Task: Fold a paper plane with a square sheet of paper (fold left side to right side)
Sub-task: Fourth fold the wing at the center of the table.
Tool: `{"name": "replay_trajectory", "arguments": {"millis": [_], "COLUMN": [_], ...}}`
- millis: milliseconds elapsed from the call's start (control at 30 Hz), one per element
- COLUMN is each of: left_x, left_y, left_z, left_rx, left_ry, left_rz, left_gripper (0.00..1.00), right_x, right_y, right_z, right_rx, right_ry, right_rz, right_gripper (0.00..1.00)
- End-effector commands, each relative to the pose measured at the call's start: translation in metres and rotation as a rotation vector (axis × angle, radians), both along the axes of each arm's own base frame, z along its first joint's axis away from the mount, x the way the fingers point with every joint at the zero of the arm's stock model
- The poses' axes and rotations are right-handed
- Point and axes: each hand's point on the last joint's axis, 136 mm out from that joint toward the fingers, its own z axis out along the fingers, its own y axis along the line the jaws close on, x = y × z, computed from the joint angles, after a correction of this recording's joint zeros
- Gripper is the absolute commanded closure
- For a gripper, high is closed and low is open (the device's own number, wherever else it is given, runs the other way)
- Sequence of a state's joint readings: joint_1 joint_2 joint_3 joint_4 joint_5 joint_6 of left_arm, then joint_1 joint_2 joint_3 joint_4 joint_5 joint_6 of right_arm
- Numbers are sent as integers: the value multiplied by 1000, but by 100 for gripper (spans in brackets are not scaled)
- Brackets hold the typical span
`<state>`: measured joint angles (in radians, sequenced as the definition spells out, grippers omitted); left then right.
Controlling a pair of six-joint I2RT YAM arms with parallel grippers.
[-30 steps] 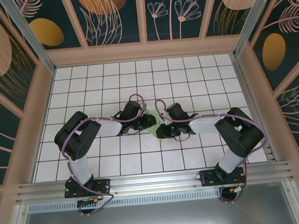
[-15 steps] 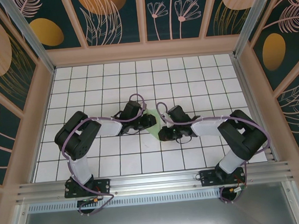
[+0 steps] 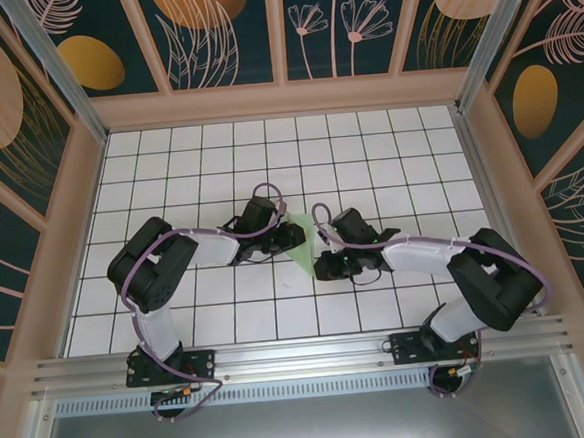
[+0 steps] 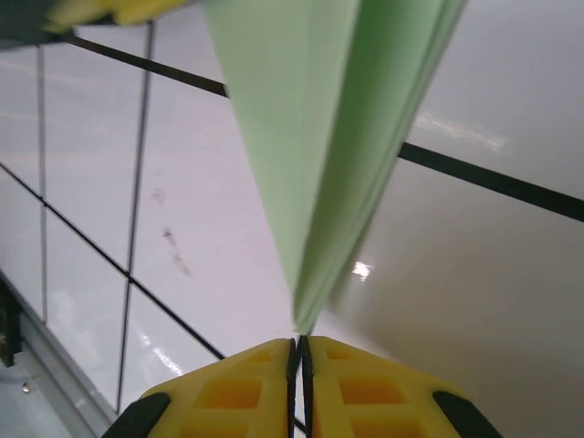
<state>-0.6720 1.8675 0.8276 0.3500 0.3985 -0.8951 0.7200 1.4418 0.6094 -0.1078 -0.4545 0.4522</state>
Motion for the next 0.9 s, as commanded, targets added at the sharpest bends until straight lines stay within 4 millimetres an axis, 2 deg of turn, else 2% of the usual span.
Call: {"name": "replay_trajectory", "arguments": {"millis": [0,133,300,500,633,867], "left_x": [-16,-16,-15,-16,-16,-8], "left_y": [36,35,35,36,36,36], "left_z": [-57,-57,-57,-57,-57,-53], "left_rx": [204,201,200,201,203,225], "left_ry": [94,95,92,93,90,73], "left_rz": [47,45,46,45,46,44], "left_gripper": [69,69,69,69,69,68], "right_x": [11,20,28,33,25,-10], "right_y": [13,23,30,26,12,-17], "right_z": [28,29,9,-7,-25,-59], "right_rx": [71,108,63,3,-77,-209], "right_ry": [-45,-57,-47,-39,-5,125], "right_rz": [-9,-34,-45,-62,-69,-77], "right_gripper": [84,84,84,84,84,84]}}
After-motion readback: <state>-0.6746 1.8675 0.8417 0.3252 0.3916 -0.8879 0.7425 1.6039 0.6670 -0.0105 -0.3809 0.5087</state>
